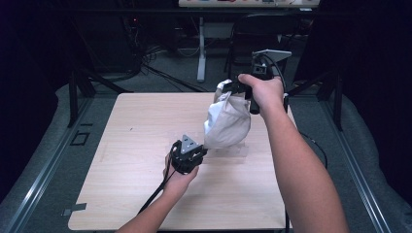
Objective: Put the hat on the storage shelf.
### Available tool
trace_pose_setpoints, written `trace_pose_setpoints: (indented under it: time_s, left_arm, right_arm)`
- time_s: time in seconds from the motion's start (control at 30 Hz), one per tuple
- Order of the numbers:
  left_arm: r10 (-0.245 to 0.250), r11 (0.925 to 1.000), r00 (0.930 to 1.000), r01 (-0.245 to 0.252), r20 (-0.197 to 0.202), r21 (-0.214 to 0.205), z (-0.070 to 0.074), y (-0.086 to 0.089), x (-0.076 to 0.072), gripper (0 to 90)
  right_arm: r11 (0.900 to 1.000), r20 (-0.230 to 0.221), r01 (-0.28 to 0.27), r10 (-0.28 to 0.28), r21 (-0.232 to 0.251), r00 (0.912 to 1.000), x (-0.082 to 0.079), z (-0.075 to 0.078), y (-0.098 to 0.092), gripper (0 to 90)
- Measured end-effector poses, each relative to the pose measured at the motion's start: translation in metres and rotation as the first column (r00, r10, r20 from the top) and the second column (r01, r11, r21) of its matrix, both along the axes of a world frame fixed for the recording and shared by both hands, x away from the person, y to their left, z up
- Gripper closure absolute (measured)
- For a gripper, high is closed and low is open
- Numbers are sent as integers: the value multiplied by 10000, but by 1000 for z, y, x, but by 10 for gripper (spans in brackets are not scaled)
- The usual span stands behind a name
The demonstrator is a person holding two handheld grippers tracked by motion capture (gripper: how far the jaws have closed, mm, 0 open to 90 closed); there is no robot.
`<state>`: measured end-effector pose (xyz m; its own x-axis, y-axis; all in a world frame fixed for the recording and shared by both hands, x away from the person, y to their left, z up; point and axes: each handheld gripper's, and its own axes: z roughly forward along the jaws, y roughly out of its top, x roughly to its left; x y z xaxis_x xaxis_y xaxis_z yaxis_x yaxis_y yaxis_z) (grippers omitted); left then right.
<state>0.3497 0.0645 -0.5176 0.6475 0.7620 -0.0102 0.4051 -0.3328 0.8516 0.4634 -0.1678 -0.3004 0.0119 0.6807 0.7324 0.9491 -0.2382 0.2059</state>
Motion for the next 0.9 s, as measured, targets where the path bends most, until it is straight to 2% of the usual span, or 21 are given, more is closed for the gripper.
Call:
trace_pose_setpoints:
  time_s: [0.03,0.23,0.37,0.4,0.53,0.73,0.9]
  left_arm:
    - [41,9999,10000,-41,17,116,-1,0,-1,816]
    - [38,10000,10000,-38,-81,-65,-6,3,-3,829]
    - [96,9993,9990,-111,-426,-350,-9,7,-1,828]
    - [148,9989,9994,-162,-325,-449,-11,7,-1,828]
    - [220,9974,9988,-250,-447,-676,-15,7,-2,831]
    - [342,9903,9966,-438,-749,-1316,-21,13,-1,831]
    - [372,9864,9948,-517,-946,-1563,-25,15,-2,834]
  right_arm:
    - [10000,6,-38,38,12,10000,0,0,1,824]
    - [9997,-86,-229,228,-61,9997,1,-3,9,824]
    - [9994,-115,-290,287,-199,9995,2,-6,14,824]
    - [9992,-146,-324,321,-216,9994,2,-7,15,823]
    - [9987,-275,-438,431,-262,9987,4,-13,15,821]
    - [9990,-376,-303,290,-343,9989,6,-24,10,819]
    - [9990,-504,-319,302,-327,9983,7,-32,10,817]
